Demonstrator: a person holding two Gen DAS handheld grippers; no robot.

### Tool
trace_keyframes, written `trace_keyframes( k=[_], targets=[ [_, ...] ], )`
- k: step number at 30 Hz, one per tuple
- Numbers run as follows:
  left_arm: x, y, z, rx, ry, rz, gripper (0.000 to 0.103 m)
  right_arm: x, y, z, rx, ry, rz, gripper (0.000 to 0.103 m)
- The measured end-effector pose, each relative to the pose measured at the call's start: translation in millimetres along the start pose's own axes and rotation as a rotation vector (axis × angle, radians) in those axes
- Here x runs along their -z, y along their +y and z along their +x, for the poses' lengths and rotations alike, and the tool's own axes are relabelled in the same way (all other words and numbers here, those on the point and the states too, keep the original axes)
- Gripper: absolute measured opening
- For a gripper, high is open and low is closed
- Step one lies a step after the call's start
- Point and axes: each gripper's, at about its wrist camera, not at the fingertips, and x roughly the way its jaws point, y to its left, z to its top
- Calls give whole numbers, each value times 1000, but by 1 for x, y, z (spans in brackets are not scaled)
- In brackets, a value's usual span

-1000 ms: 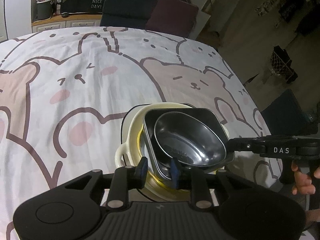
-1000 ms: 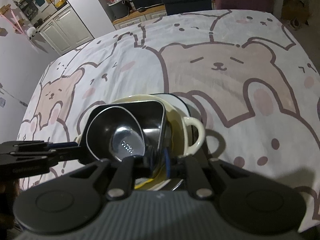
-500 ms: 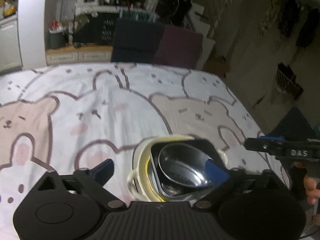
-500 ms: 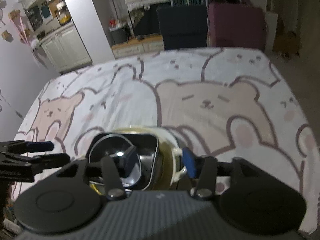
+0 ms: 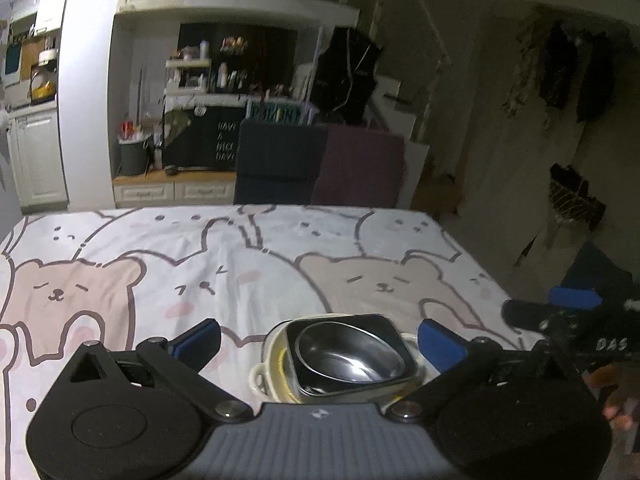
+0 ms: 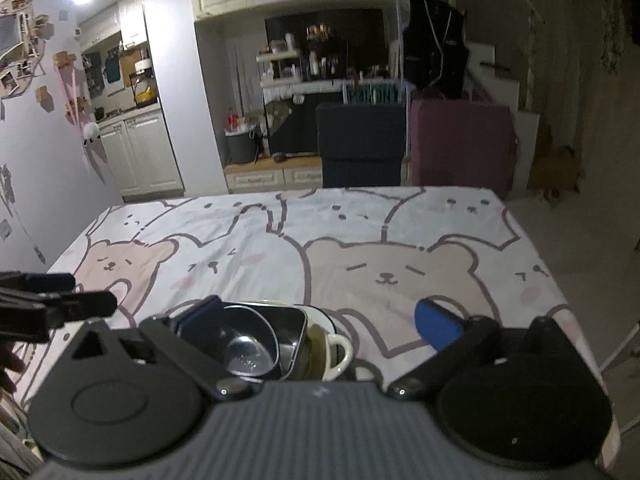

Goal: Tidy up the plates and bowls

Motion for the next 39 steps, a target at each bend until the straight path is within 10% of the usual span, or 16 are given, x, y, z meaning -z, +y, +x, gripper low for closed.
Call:
trace_keyframes(
  k=[11, 39],
  targets=[
    [39, -21, -44, -78, -91, 67, 103, 43, 4, -35, 6, -59, 19, 103],
    [99, -19, -51, -117, -33, 111, 103, 84, 10, -56, 16, -95, -54, 103]
  ],
)
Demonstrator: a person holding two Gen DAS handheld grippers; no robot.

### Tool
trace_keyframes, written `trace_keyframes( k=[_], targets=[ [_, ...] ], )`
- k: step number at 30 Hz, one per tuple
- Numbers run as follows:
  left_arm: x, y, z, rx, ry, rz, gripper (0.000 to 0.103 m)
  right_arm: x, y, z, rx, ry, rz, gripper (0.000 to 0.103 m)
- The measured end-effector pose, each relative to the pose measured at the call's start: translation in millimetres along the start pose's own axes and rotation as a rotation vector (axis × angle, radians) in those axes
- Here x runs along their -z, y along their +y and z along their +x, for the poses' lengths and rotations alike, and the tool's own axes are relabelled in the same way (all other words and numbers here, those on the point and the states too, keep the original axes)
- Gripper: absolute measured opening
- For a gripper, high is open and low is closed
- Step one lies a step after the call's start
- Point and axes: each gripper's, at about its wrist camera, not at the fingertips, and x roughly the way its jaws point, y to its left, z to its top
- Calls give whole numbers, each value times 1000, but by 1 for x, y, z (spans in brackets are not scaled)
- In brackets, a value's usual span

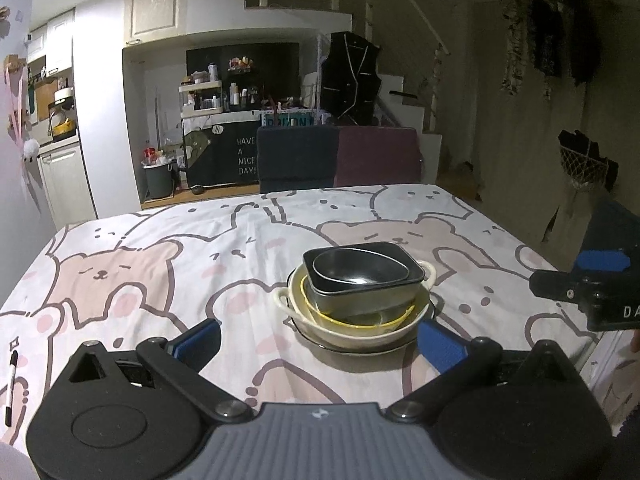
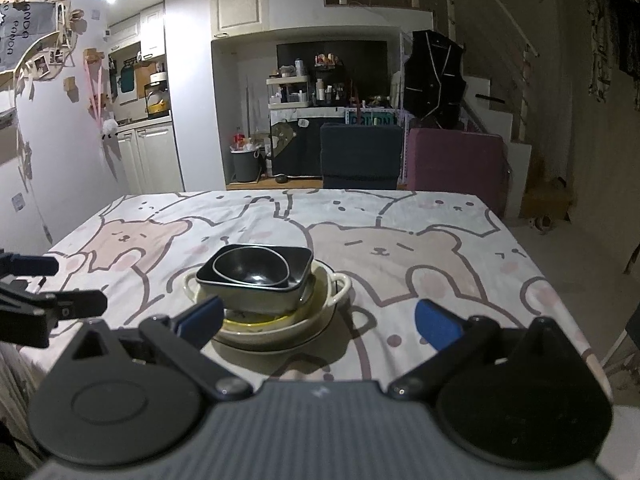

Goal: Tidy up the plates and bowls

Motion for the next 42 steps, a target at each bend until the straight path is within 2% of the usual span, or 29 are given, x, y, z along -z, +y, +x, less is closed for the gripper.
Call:
trace_keyframes(
  k=[42],
  targets=[
    [1, 5, -5, -3, -15, -24, 103, 4, 4, 2, 1, -2, -29, 103]
  ],
)
